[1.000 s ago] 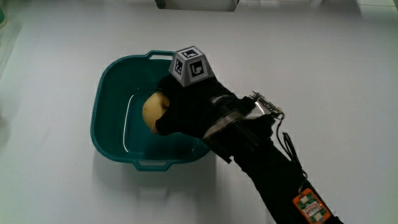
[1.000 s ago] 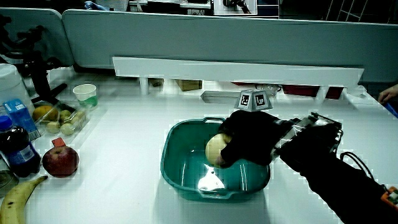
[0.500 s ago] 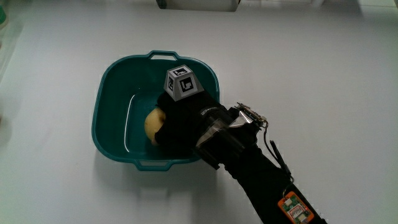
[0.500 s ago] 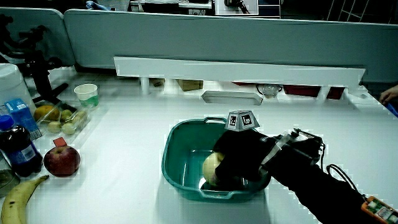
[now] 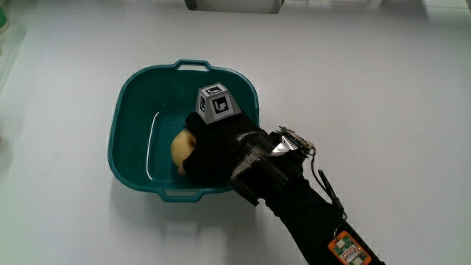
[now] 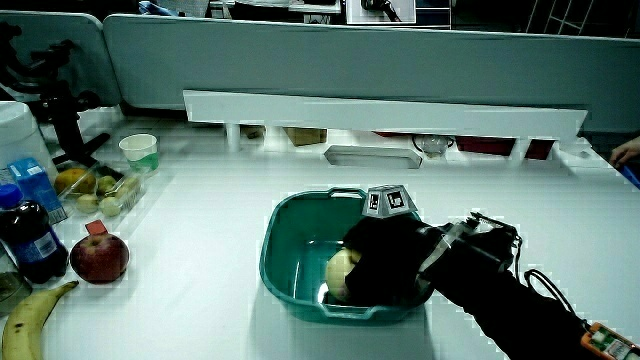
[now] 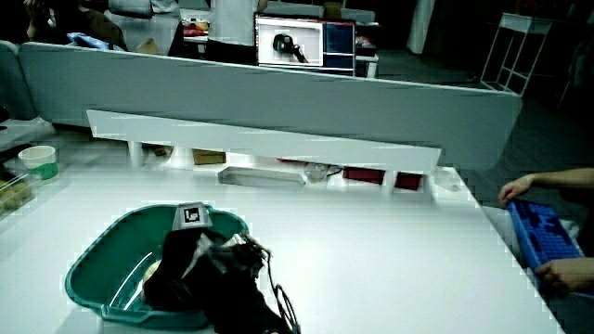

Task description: Place pear into plate

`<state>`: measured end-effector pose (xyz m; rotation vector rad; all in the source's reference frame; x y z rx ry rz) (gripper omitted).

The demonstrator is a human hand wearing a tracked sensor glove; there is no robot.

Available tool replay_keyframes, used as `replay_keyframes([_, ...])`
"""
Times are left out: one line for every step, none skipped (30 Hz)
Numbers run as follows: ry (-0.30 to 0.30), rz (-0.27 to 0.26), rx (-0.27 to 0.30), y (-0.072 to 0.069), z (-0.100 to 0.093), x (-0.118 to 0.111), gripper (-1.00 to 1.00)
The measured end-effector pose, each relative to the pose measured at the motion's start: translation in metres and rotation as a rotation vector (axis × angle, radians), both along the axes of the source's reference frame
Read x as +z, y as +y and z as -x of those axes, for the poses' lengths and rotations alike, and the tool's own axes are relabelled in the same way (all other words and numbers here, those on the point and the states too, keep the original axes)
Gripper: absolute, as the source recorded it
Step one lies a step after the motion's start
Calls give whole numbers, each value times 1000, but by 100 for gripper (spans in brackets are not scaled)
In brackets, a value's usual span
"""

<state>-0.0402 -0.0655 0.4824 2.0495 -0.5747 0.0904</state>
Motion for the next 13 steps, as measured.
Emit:
replay_keyframes([14,0,3,1,0,2,-29])
replay_keyframes([33,20,-2,2,0,4,-33])
replay_keyframes([14,55,-13,2,-1,4,-38])
replay_keyframes([29,32,3,1,-4,4,-43])
replay_keyframes([6,30,17,0,-7,1,-48])
replay_keyframes([-11,55,6,-1,-9,-2,-52])
replay_keyframes([-17,80,6,-1,-12,-5,-57])
replay_keyframes([-30,119,-6,-1,-15,-8,-62])
replay_keyframes([-68,168,-30,0,-19,-14,-67])
replay_keyframes([-97,159,-31,1,-23,-22,-71])
replay_keyframes([-53,152,-38,1,-27,-25,-76])
replay_keyframes([-44,146,-29,1,-33,-29,-81])
replay_keyframes([-35,141,-20,2,-38,-34,-86])
